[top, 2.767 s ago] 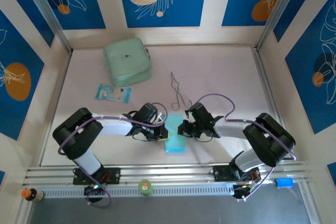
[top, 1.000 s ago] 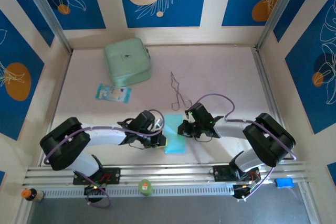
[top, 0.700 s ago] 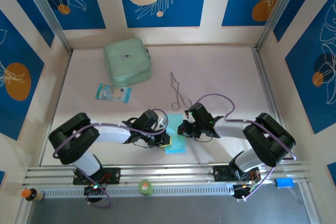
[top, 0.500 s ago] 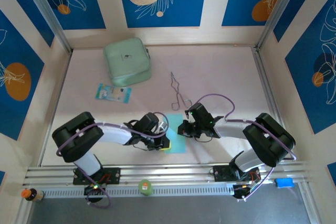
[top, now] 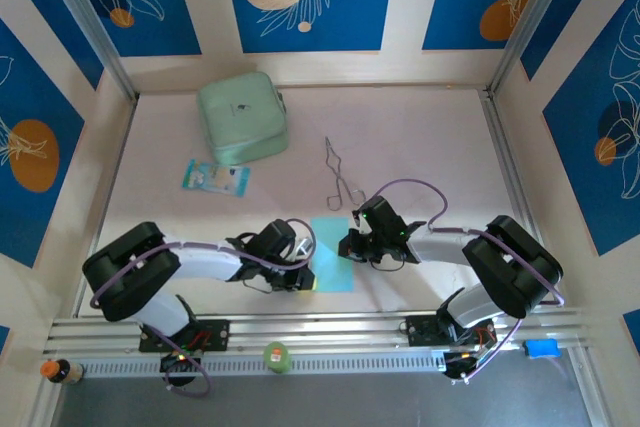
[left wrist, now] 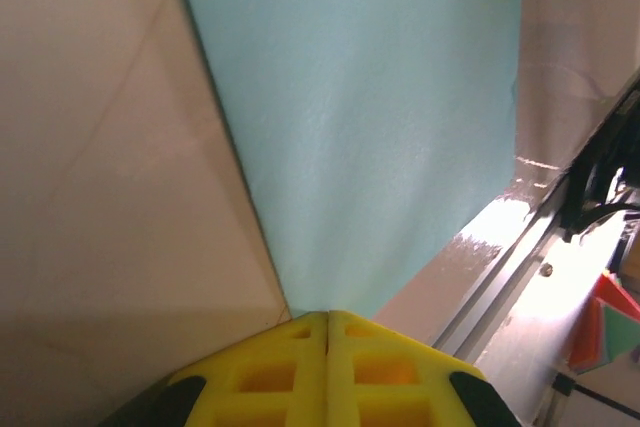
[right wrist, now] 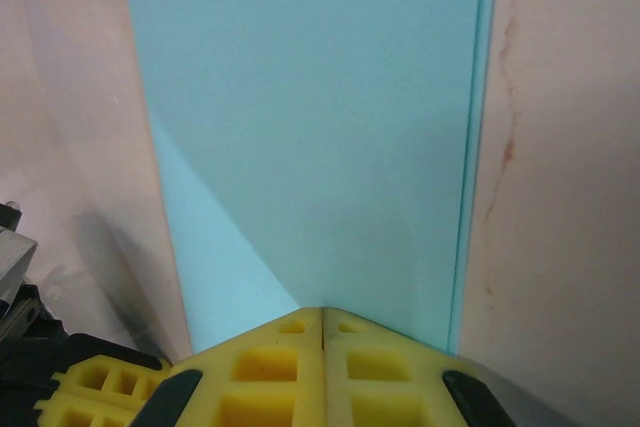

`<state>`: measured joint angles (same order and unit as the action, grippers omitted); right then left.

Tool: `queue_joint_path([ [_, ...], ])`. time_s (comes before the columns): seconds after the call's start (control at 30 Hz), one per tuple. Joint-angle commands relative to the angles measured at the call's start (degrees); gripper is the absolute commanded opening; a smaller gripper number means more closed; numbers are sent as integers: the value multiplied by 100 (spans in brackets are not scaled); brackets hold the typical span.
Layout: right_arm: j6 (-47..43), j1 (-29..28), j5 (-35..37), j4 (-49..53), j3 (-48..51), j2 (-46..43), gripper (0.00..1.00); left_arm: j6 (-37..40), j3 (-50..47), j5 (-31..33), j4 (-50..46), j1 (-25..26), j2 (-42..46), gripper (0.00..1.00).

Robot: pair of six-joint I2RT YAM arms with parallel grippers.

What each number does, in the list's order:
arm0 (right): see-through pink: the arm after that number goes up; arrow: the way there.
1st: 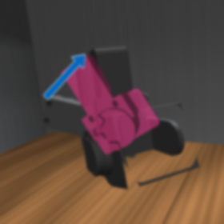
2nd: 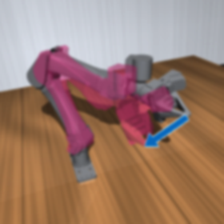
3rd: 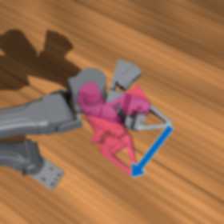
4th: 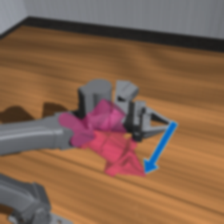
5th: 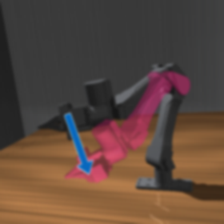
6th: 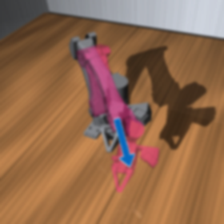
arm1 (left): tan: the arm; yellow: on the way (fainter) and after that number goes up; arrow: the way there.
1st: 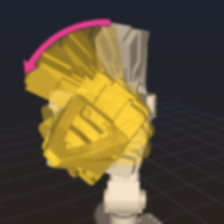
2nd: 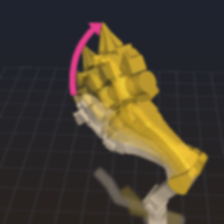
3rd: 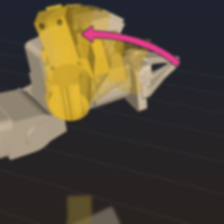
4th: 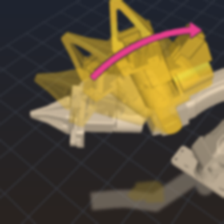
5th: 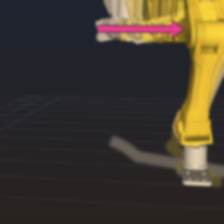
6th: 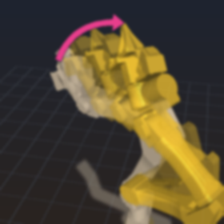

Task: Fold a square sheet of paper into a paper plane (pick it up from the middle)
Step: First fold a square sheet of paper at the bottom-center of the table.

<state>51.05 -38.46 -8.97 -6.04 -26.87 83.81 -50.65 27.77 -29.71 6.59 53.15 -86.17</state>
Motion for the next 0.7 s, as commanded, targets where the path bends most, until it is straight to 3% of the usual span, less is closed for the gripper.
queue_joint_path([
  [0.0,-7,-13,491,716,226,223,0,468,181,623,-1391,221,235,3],
  [0.17,-41,-4,540,781,224,232,0,887,640,1389,-2231,526,456,3],
  [0.4,-64,-4,502,780,182,259,0,732,701,1657,-2053,622,1053,3],
  [0.67,-58,-4,508,775,200,250,0,265,788,691,-521,583,269,4],
])
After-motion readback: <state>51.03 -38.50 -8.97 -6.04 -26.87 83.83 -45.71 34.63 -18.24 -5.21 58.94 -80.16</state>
